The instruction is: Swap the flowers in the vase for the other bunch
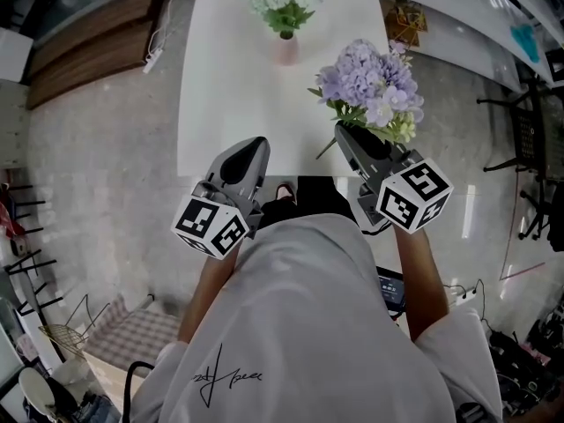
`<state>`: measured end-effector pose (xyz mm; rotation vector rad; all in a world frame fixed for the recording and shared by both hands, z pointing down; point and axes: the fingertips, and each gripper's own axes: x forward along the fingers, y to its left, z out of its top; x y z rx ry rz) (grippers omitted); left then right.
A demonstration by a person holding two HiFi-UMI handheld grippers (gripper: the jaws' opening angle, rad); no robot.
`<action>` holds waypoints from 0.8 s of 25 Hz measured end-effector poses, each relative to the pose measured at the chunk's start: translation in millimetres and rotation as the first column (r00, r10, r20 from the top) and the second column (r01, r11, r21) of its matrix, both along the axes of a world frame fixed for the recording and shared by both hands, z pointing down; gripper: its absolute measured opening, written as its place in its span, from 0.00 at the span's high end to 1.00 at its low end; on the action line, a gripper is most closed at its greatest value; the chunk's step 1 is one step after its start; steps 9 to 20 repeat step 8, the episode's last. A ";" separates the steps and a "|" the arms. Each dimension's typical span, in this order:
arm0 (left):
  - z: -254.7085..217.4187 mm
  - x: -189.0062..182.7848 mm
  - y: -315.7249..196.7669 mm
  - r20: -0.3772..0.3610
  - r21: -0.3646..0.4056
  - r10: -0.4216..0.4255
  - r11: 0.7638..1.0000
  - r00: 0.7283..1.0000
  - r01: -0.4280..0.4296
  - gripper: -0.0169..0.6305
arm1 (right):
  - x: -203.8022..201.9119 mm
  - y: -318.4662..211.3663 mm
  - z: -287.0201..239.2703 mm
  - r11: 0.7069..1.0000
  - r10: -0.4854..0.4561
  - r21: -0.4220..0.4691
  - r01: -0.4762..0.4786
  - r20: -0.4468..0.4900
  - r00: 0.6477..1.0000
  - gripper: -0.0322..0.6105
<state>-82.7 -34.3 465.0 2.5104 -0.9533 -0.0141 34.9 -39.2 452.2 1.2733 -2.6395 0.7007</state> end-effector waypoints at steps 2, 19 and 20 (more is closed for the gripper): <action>1.6 0.4 2.7 0.045 0.027 -0.004 1.000 0.999 0.003 0.98 | 0.2 4.2 1.0 1.000 0.009 -0.003 -0.009 -0.001 1.000 0.92; 11.3 14.7 17.0 0.173 0.082 0.048 0.995 0.984 -0.062 0.98 | 0.5 12.8 6.4 0.999 0.042 -0.015 -0.042 0.002 0.999 0.92; 11.3 14.7 17.0 0.173 0.082 0.048 0.995 0.984 -0.062 0.98 | 0.5 12.8 6.4 0.999 0.042 -0.015 -0.042 0.002 0.999 0.92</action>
